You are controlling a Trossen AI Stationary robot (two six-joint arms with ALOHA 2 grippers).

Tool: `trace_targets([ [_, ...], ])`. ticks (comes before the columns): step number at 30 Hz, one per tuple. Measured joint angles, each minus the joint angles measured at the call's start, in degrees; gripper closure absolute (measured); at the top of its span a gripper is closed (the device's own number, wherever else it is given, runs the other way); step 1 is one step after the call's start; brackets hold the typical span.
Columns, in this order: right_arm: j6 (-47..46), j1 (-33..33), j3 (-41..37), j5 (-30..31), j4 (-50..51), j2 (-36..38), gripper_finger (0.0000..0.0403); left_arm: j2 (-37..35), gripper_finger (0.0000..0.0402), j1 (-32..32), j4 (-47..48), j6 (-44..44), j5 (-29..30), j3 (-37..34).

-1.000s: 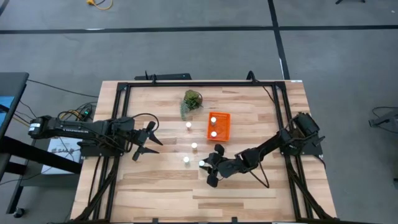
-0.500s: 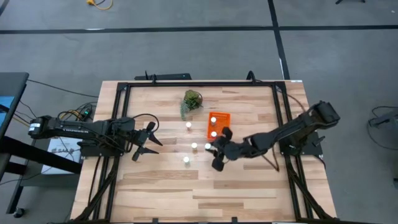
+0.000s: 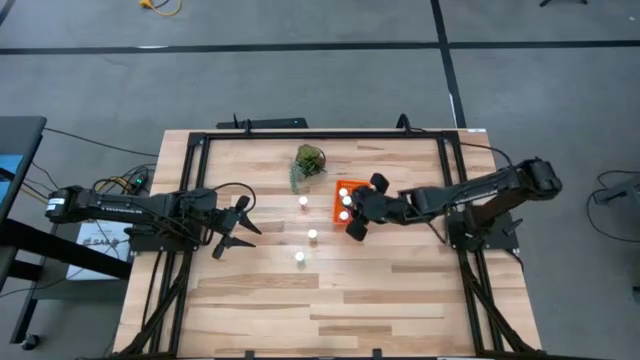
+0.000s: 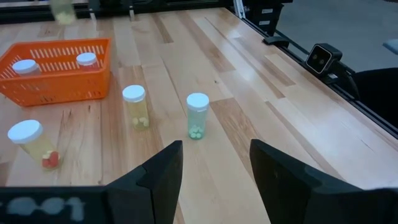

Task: Pick and place pill bottles into a basket
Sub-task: Put the bottom yellow pill bottle into the basket

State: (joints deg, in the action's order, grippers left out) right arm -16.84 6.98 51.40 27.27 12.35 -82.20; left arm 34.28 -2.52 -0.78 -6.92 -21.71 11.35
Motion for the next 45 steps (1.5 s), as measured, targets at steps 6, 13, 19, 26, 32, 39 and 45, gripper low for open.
trace_targets([
  [6, 0.44, -4.21, -0.05, -0.44, 1.13, -4.31, 0.0295, 0.02, 0.0225, -0.01, -0.08, 0.26, -0.06, 0.0],
  [13, -0.11, -6.59, -0.01, -0.98, -0.56, -10.67, 0.0295, 0.02, 0.0225, 0.0, -0.02, 0.61, -0.13, 0.0],
  [19, -0.26, -7.74, -0.02, -0.98, -4.01, -13.63, 0.0295, 0.02, 0.0225, 0.0, 0.02, 0.65, -0.15, 0.0],
  [26, -0.26, -7.79, -0.05, -2.06, -5.32, -14.92, 0.0295, 0.02, 0.0225, 0.0, 0.07, 0.68, -0.26, 0.0],
  [32, -0.22, -7.36, -0.07, -3.32, -5.14, -15.12, 0.029, 0.02, 0.0225, 0.0, 0.07, 0.68, -0.26, 0.0],
  [39, -0.11, -6.97, -0.07, -3.4, -5.13, -15.1, 0.0276, 0.02, 0.0225, -0.01, 0.07, 0.69, -0.26, 0.0],
  [45, -0.11, -6.96, -0.07, -3.44, -5.13, -15.1, 0.0254, 0.02, 0.0225, 0.0, 0.07, 0.7, -0.24, 0.0],
])
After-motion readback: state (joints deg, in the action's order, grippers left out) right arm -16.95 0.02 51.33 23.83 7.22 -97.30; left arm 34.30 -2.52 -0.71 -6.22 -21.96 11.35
